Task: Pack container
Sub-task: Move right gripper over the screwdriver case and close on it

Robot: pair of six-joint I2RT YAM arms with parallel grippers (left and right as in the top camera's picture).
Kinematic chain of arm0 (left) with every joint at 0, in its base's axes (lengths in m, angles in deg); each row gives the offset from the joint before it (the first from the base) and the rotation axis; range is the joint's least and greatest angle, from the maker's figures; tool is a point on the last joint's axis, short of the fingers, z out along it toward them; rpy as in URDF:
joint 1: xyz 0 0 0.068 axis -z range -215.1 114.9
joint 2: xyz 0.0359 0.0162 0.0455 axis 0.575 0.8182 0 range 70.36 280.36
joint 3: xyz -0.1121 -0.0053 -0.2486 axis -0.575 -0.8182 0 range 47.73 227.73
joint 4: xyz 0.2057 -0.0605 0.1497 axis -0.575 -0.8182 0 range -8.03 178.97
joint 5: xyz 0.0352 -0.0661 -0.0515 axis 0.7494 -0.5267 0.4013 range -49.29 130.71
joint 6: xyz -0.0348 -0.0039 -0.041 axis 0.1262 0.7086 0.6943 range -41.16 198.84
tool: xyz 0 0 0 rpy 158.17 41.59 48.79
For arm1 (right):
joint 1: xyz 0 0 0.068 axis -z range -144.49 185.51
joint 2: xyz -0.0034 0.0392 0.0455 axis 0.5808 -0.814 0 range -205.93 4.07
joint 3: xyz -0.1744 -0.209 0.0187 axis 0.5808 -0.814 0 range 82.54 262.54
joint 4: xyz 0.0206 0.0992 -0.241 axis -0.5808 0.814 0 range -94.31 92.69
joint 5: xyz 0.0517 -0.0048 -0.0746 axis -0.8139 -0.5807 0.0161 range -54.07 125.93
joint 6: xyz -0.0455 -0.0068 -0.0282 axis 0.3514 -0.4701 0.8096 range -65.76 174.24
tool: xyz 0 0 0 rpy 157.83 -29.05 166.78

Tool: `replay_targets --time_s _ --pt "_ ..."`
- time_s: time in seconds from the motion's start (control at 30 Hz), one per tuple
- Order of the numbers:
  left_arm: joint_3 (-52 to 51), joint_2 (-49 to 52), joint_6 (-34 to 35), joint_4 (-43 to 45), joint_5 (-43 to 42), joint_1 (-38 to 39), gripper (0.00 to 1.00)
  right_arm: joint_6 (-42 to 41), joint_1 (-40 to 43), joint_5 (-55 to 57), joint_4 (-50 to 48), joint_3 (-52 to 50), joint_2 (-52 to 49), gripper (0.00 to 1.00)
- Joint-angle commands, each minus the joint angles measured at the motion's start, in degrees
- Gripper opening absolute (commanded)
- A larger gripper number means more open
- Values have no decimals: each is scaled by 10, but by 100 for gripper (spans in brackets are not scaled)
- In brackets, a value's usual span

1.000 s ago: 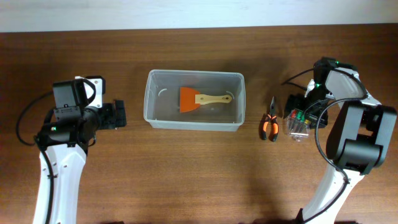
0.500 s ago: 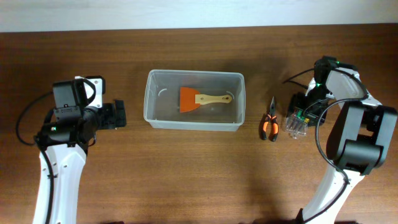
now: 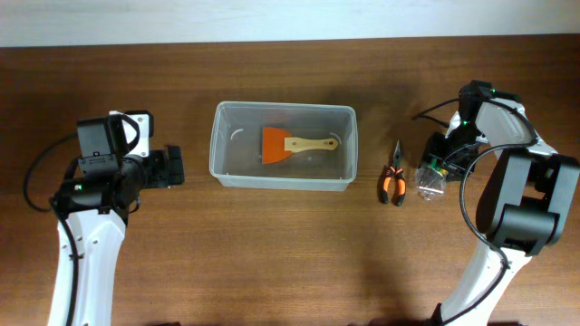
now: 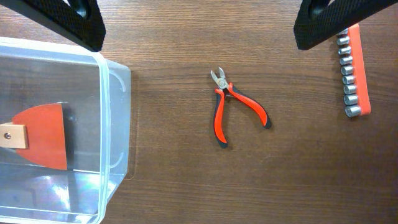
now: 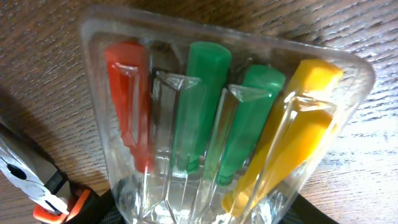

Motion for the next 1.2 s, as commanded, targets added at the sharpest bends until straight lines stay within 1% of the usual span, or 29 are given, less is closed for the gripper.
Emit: replay_targets --time_s 0.0,0.67,0.8,1.17 --pt "10 2 -9 2 -8 -2 99 -6 2 5 -8 -8 -6 58" --pt "10 2 -9 2 -8 -2 99 -5 2 3 -5 -3 -2 58" --pt "10 2 -9 2 -8 -2 99 -5 2 3 -10 2 14 57" --pt "10 2 -9 2 -8 -2 99 -5 0 -9 7 56 81 57"
